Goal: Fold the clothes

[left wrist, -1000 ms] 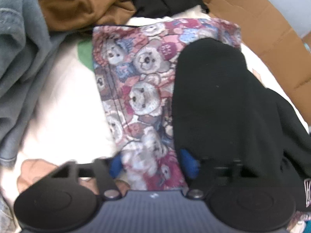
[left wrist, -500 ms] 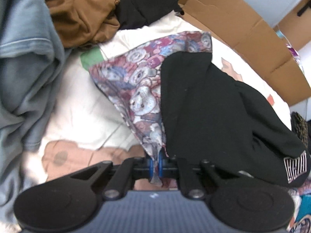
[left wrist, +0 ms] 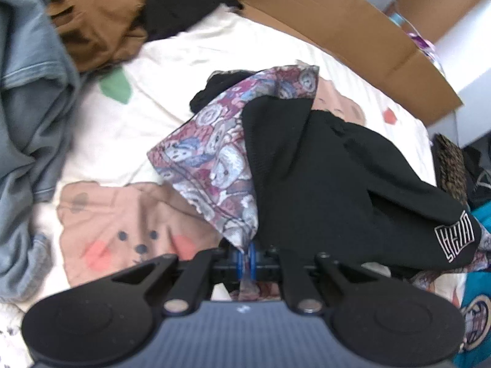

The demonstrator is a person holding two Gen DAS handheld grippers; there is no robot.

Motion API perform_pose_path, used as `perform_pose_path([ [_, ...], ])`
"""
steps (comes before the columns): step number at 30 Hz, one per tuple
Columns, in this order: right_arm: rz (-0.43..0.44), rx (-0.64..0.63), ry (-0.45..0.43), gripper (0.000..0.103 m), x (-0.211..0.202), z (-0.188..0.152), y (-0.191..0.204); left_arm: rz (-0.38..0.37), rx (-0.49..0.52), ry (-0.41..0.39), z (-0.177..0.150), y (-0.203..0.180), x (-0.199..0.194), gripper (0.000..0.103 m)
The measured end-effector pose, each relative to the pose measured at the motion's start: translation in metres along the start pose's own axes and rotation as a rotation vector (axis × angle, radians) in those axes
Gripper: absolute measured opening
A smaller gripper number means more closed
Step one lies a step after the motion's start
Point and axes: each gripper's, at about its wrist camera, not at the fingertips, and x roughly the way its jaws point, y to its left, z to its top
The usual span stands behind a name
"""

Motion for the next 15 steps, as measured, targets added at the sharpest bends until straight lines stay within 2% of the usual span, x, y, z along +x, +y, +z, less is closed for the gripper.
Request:
perform_pose_path([
  [5, -0.015, 0.036, -0.012, 0.001, -0.022, -0.021, -0.027, -0.024, 0.052, 0.024, -0.011, -0.019, -0.006, 0.005],
  [11, 0.001, 0.087, 0.002, 0.001, -0.037, -0.054, -0.042, -0.028, 0.068, 0.048, -0.028, -0.017, -0.014, 0.005],
  [15, 0.043, 0.094, 0.03, 0.002, -0.036, -0.07, -0.041, -0.013, 0.064, 0.071, -0.041, -0.01, -0.022, 0.005],
])
